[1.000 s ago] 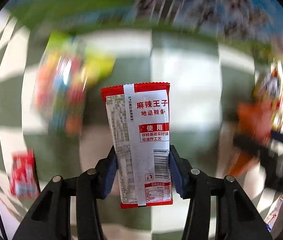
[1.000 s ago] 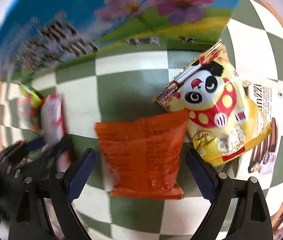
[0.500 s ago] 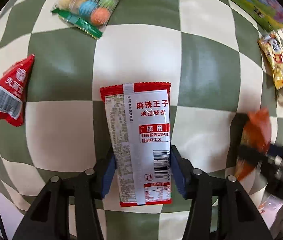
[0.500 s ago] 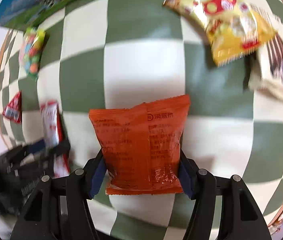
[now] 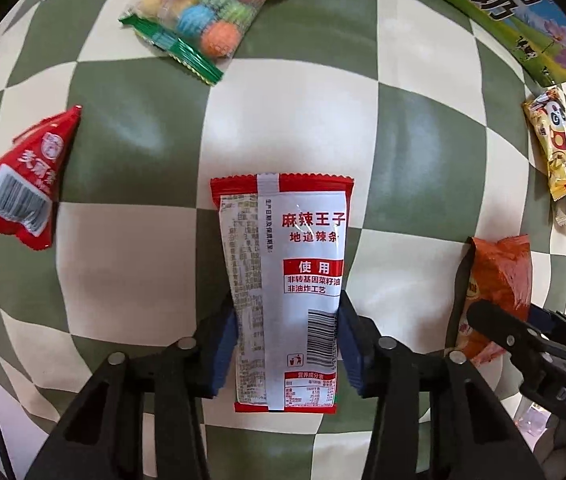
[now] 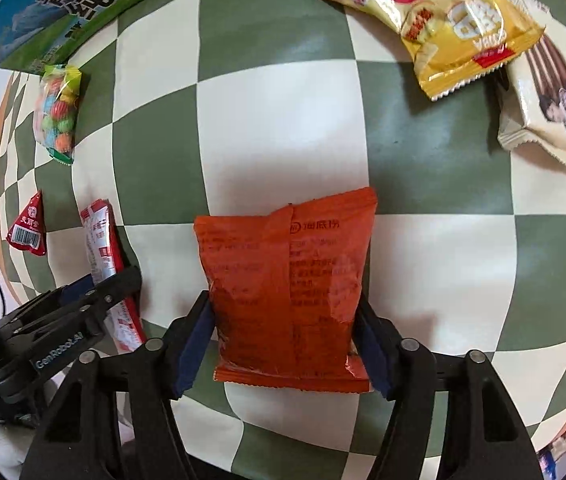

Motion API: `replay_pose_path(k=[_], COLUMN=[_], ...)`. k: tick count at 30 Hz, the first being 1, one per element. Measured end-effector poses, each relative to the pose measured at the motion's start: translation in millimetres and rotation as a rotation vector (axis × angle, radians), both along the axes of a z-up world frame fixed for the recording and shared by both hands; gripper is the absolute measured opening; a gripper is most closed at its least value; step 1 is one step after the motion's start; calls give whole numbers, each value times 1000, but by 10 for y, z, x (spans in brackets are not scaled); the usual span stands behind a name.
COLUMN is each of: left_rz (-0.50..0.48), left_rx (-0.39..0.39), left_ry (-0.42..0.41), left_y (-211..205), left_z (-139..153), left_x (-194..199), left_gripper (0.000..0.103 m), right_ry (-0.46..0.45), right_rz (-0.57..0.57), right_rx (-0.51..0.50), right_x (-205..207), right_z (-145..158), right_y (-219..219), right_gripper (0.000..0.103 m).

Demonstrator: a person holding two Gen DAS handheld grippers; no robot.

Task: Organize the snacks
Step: 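Carry both packets into the box and open both tools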

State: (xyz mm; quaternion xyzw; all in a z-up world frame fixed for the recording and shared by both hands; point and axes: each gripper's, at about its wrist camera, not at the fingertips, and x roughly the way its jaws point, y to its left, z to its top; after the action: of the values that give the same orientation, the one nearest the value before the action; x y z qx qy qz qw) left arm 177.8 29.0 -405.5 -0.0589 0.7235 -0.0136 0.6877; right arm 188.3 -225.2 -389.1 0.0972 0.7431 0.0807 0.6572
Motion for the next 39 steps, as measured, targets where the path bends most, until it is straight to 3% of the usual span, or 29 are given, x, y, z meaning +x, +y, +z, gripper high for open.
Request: replay_pose_path(k=[2,5,12,17,21,24,28,35,39], left_rz=[-12,-34,-59,-93,-110,-120,-123,-108,-118], left_rx=[5,-5,-97,-149,-163,-96,-28,54,85], left_ry=[-10,-50,-195,-326,-358,-363,-292,-158,-133], left_y=[-22,-50,-97,-89,-52,-75,0,125,122], left_z=[185,410,1314,2097,2404,2394,2150,1485,1327], left_x=[-33,-9,300,815,1409,1839,2371,2990,3144], left_gripper=[41,41,41,41,41,41,41,41,43], right_ry=[-11,-46,-185,-332,-439,-443,-403,-314,-281], right_rz=[4,9,-26,-58,-67,-72,-60,-39,-43], right_rx=[-3,8,125,211,171,143,72,-11,-26], right_x=[-6,15,172,658,1182,1661,2157,2572,2697], right_z=[49,207,1028,1894,2278,2278,2065,1480,1234], right_y=[-20,-100,-221,-310,-211,-94,-55,10,11], right_gripper=[57,56,56,56,56,56,56,56,56])
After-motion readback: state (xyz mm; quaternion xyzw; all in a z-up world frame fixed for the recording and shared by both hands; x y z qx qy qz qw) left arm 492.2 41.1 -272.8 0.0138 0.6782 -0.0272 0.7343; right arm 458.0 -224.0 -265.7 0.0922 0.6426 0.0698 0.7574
